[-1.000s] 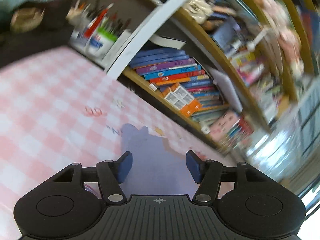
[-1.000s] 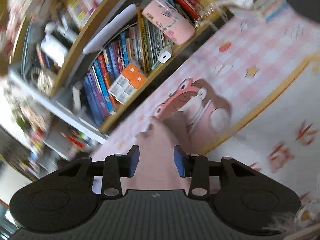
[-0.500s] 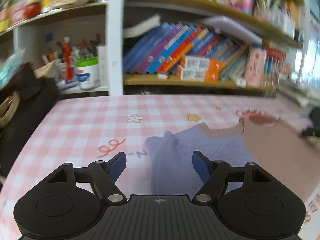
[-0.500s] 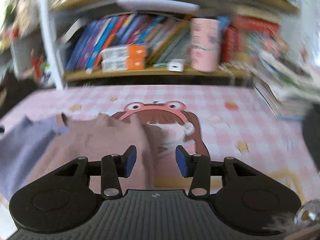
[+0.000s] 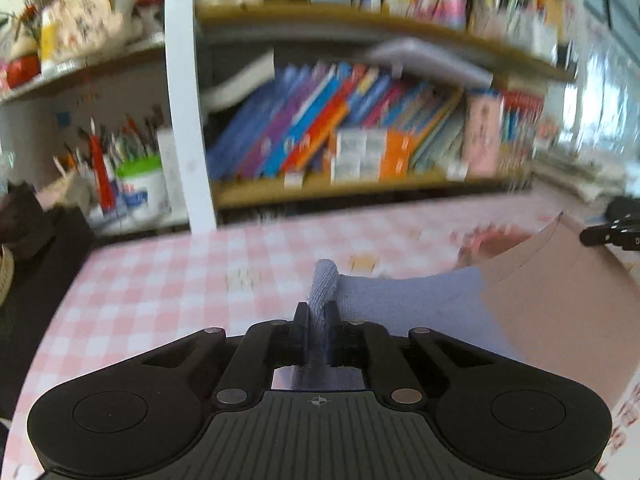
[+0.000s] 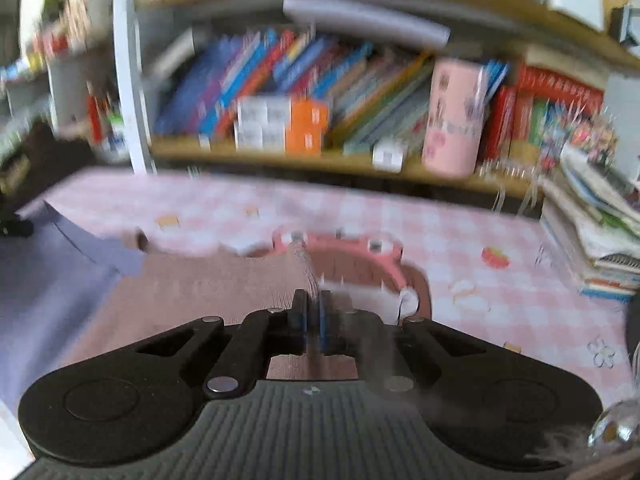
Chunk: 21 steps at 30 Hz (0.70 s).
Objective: Fold clothes
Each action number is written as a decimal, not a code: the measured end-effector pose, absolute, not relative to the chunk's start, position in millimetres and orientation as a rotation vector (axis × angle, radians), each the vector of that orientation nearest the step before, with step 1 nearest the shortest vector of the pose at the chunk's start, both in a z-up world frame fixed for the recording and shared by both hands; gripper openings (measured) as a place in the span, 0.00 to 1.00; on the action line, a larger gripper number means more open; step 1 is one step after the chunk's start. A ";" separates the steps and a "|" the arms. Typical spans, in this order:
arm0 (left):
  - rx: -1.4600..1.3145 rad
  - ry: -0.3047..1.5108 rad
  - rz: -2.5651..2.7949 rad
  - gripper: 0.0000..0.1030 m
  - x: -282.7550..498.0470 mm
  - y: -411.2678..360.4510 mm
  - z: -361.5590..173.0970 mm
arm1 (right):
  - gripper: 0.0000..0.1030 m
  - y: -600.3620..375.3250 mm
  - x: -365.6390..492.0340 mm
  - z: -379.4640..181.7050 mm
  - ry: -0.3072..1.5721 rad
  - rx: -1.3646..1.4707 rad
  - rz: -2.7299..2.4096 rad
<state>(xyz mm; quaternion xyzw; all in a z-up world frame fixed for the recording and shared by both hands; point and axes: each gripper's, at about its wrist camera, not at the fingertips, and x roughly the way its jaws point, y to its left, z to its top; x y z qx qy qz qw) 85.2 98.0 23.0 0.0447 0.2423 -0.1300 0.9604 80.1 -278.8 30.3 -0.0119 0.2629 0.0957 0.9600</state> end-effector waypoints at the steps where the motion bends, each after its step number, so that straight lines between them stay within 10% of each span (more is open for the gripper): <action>1: 0.078 0.496 -0.259 0.06 90.3 100.0 23.4 | 0.05 -281.0 78.6 34.8 0.514 -0.013 0.190; 13: -0.160 0.582 -0.264 0.13 121.7 135.3 -26.5 | 0.09 -314.3 108.7 -15.4 0.653 0.211 0.116; 21: -0.378 0.642 -0.286 0.53 99.0 168.9 -30.7 | 0.22 -343.9 75.8 -2.1 0.698 0.348 0.172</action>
